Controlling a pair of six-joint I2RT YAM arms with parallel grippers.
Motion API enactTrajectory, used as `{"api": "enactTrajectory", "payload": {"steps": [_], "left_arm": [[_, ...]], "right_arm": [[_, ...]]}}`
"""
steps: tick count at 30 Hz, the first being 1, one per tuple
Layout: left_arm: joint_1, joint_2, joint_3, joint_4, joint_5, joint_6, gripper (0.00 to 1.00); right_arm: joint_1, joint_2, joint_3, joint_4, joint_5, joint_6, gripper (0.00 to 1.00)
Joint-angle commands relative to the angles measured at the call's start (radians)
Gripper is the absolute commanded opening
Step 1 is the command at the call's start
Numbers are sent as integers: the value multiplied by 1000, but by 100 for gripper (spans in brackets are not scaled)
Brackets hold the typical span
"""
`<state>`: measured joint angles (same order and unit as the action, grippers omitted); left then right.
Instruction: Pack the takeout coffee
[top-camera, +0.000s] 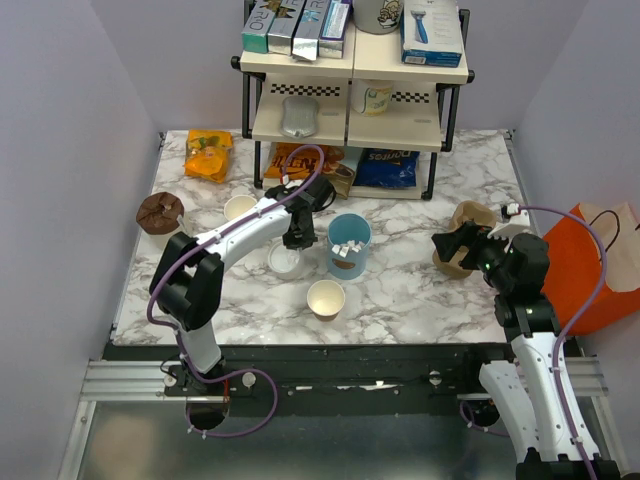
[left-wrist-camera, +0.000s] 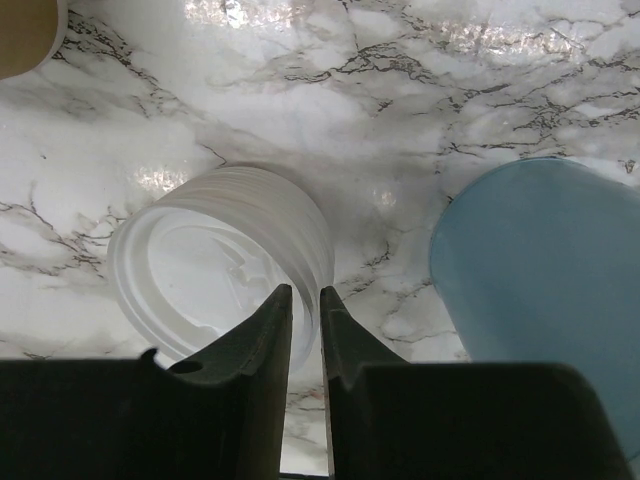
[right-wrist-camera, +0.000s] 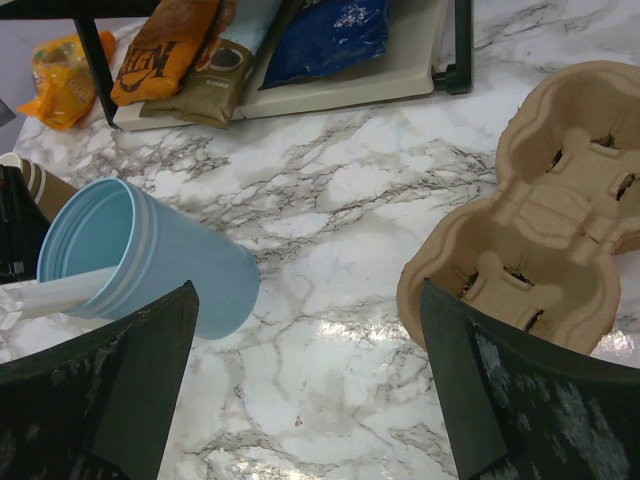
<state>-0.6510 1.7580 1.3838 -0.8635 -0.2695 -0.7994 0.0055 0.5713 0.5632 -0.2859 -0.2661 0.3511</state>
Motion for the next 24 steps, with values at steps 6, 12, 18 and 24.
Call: {"api": "enactTrajectory", "payload": {"steps": [6, 12, 18, 24], "left_arm": [[-4, 12, 31, -14, -8, -21, 14], [-4, -5, 20, -16, -8, -26, 2], [-2, -28, 9, -12, -2, -29, 0], [-2, -74, -12, -16, 9, -34, 0]], "right_arm": [[-1, 5, -16, 2, 10, 9, 100], [-1, 4, -16, 2, 10, 9, 100], [-1, 4, -16, 4, 8, 11, 100], [-1, 2, -17, 2, 7, 11, 100]]}}
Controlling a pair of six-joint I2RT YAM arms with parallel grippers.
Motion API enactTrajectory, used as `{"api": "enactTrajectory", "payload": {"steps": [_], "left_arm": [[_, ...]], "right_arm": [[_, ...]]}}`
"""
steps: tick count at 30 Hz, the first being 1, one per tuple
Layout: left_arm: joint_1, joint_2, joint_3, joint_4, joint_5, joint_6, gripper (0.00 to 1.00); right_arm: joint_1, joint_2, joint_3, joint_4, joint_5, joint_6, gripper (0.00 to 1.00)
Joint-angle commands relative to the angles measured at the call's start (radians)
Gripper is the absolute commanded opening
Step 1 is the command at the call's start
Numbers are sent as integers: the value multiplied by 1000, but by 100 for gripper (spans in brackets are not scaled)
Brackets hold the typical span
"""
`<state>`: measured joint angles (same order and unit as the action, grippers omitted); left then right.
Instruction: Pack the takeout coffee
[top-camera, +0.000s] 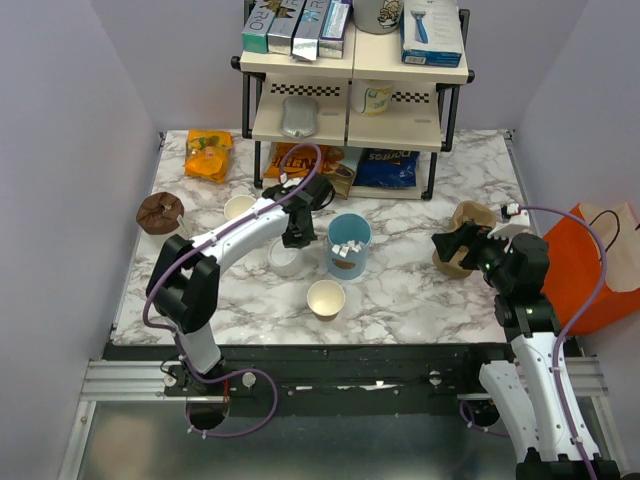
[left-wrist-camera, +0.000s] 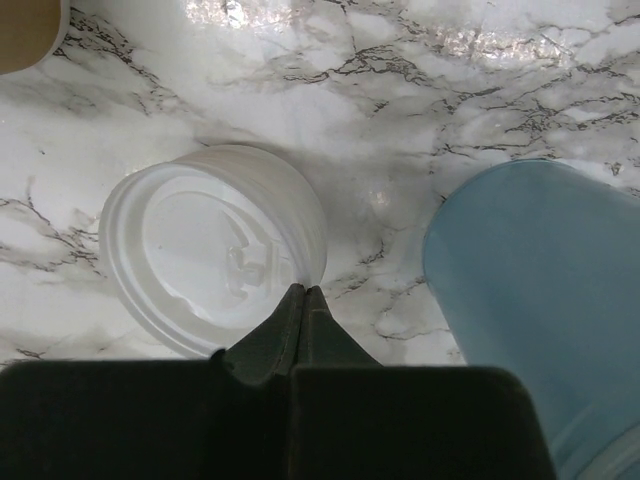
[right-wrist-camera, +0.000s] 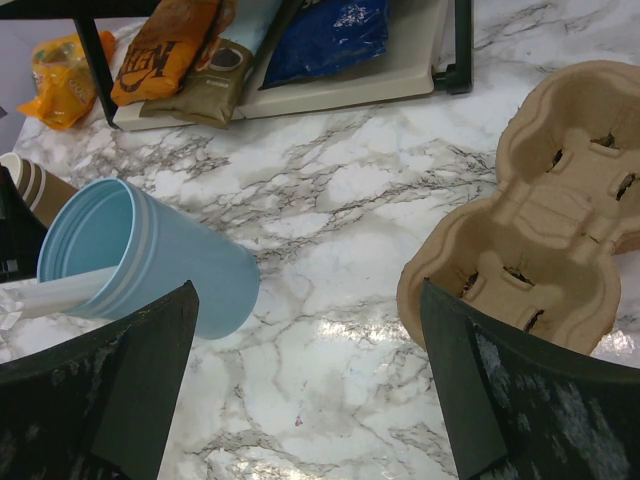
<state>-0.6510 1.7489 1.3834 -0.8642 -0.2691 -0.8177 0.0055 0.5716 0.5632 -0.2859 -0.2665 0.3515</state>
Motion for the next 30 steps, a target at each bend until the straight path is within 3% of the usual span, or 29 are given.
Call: {"api": "enactTrajectory", "payload": {"steps": [1, 15, 22, 28, 30], "left_arm": [[-2, -71, -17, -7, 13, -12, 0], [42, -152, -92, 70, 117, 6, 0], [47, -178, -112, 100, 145, 104, 0], [34, -207, -152, 106, 102, 163, 0], [28, -216, -162, 113, 96, 172, 0]], "right_arm": [[-1, 2, -17, 4, 7, 10, 100], [-1, 4, -16, 2, -7, 6, 100], [-1, 13, 10, 43, -190, -31, 100], [8, 117, 112, 82, -286, -5, 98], [63, 196, 174, 85, -275, -2, 97]]}}
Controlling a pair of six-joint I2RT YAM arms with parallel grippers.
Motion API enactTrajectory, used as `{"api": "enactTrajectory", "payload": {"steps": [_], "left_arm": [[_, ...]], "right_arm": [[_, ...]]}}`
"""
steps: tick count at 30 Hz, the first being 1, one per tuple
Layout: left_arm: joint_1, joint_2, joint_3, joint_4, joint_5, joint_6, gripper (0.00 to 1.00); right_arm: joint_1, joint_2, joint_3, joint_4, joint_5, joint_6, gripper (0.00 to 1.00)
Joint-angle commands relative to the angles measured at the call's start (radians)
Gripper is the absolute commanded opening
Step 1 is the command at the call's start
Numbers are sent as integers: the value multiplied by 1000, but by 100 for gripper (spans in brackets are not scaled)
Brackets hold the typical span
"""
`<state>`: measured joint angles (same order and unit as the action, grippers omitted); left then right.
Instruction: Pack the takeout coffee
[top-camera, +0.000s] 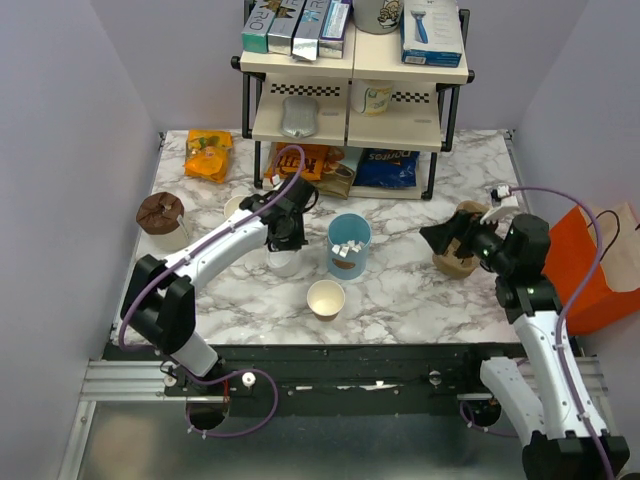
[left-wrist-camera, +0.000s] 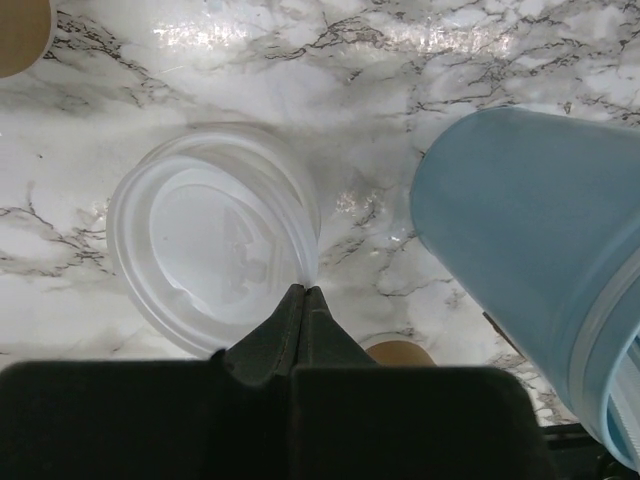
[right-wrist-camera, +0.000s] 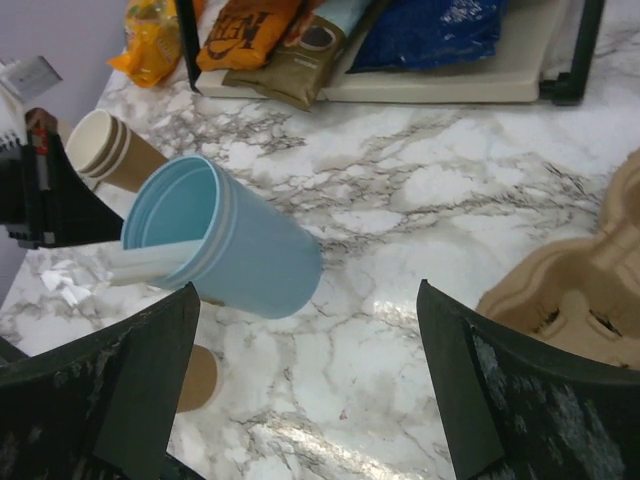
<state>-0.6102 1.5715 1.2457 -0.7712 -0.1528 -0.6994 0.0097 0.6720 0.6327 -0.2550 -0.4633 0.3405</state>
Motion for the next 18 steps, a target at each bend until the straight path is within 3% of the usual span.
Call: {"api": "enactTrajectory", "payload": {"steps": [1, 6, 10, 18], "left_arm": [[-26, -39, -28, 24, -36, 61, 0], [-74, -44, -29, 36, -93, 81, 0], [-98, -41, -31, 30, -158, 92, 0], [-151, -83, -77, 42, -266, 115, 0]], "right_arm": [[85, 130, 128, 53, -51, 8, 97], [231, 358, 342, 50, -5, 68, 95], [321, 626, 566, -53, 77, 89, 93], [415, 925, 829, -136, 32, 89, 89]]}}
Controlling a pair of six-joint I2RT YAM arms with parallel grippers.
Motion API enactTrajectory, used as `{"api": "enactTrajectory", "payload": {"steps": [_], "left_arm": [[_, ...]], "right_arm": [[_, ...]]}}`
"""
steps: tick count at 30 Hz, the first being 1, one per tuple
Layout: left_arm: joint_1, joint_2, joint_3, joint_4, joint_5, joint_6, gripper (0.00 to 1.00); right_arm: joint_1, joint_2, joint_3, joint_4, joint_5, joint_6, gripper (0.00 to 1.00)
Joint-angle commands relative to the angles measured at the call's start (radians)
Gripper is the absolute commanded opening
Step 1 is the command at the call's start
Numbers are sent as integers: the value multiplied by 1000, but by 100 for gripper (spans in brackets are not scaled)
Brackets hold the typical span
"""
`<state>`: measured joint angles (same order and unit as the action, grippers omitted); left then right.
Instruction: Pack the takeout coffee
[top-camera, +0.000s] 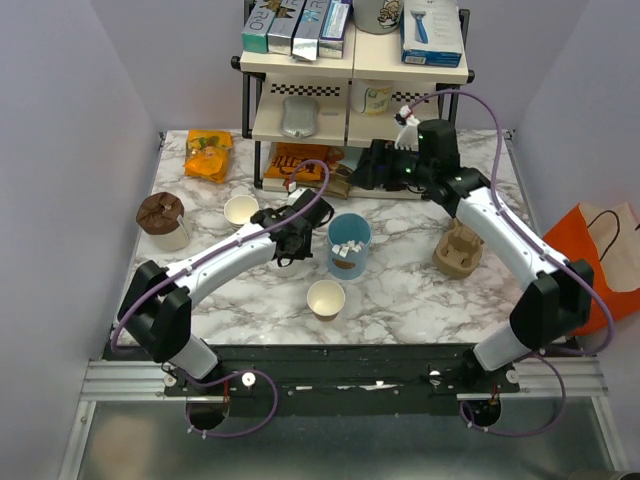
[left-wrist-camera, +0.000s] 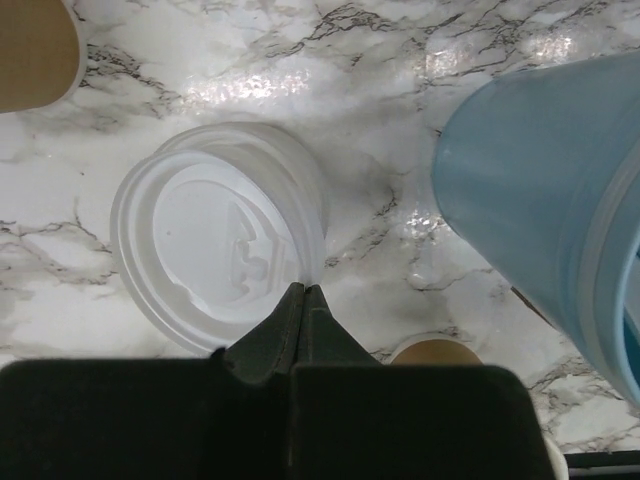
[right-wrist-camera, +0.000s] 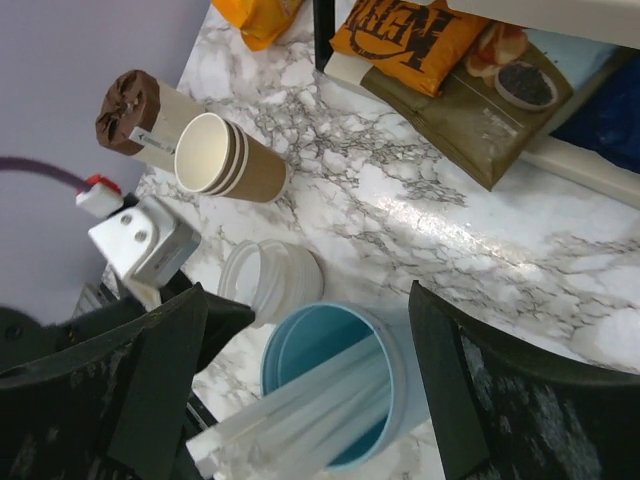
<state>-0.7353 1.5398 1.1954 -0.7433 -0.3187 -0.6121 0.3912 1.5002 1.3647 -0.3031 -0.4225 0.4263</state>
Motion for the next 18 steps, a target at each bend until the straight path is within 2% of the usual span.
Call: {"api": "enactTrajectory", "payload": {"steps": [1, 5, 13, 18], "left_arm": [[-35, -55, -33, 15, -109, 35, 0], [-71, -67, -48, 22, -158, 55, 0], [-111, -87, -89, 70, -210, 115, 0], [-138, -72, -105, 81, -269, 141, 0]], "right_arm": [[41, 118, 128, -106, -9, -3, 89], [86, 216, 252, -169, -21, -81, 88], [118, 422, 468, -244, -263, -273, 85], [176, 557, 614, -353, -257, -426, 83]]}}
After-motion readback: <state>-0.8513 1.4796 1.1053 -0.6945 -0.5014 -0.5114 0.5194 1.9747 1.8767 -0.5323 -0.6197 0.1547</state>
